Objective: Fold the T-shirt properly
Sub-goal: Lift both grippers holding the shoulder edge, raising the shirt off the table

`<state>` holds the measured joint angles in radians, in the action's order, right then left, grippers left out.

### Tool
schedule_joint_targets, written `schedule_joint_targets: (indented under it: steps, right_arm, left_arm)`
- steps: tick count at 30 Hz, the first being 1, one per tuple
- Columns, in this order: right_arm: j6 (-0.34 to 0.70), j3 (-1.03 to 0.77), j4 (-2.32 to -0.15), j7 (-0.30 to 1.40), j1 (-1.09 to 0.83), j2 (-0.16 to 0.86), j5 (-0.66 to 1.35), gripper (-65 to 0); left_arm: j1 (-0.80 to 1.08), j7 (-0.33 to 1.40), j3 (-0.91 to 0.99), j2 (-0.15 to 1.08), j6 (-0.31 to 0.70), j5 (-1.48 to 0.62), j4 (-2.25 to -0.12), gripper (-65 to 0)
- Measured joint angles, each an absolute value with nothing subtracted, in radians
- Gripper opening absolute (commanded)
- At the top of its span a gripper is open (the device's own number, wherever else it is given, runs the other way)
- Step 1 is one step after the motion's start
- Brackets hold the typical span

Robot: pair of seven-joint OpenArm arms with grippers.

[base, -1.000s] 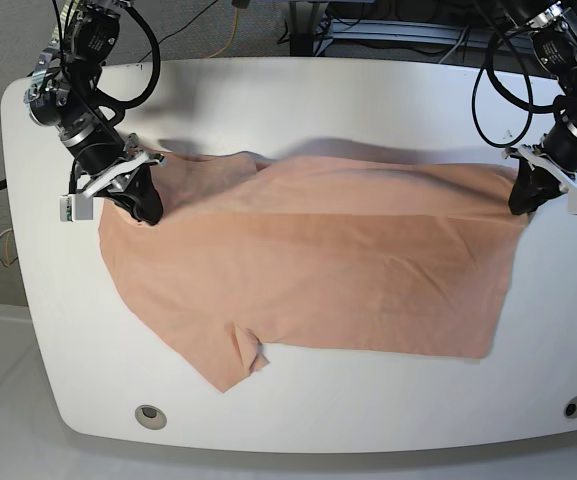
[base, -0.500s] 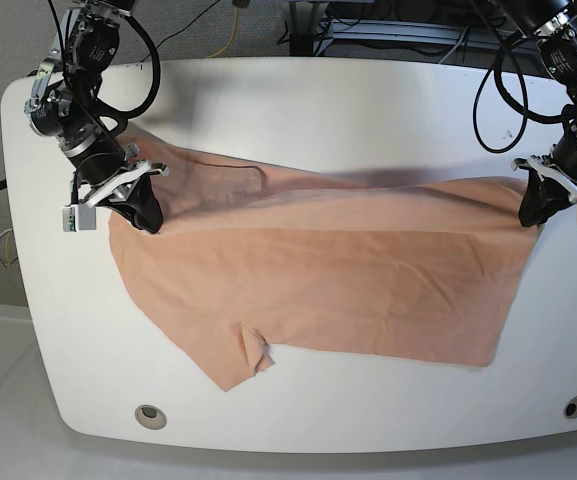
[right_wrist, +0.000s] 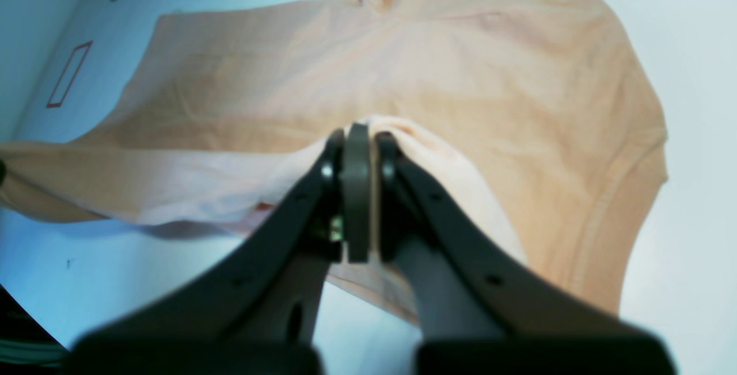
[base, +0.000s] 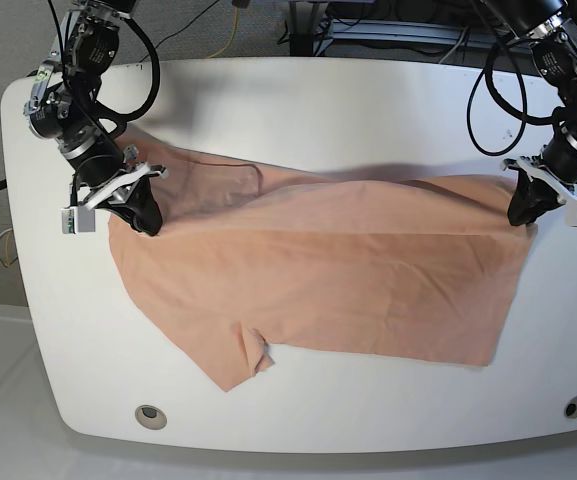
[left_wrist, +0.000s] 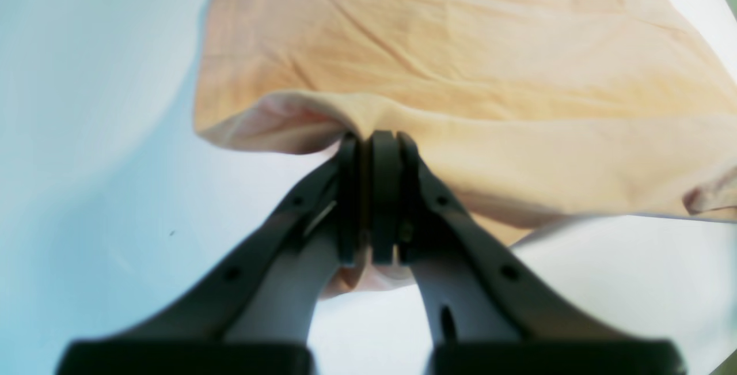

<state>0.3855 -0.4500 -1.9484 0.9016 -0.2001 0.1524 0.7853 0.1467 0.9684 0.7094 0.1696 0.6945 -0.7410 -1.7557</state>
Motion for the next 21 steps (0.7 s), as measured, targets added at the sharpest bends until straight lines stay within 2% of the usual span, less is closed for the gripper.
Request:
schedule_joint_targets:
  steps: [10, 21]
  right_arm:
    - [0.385, -0.451, -1.928, 0.899, -0.192, 0.147, 0.785, -65.0]
    - [0.385, -0.451, -1.901, 0.899, -0.184, 0.150, 0.784, -65.0]
  left_arm:
    - [0.140, 0.968, 0.710, 0.172, 0.694, -0.732, -1.756, -63.3]
    - [0.041, 0.929, 0.670, 0.157, 0.697, -0.603, -1.686, -63.3]
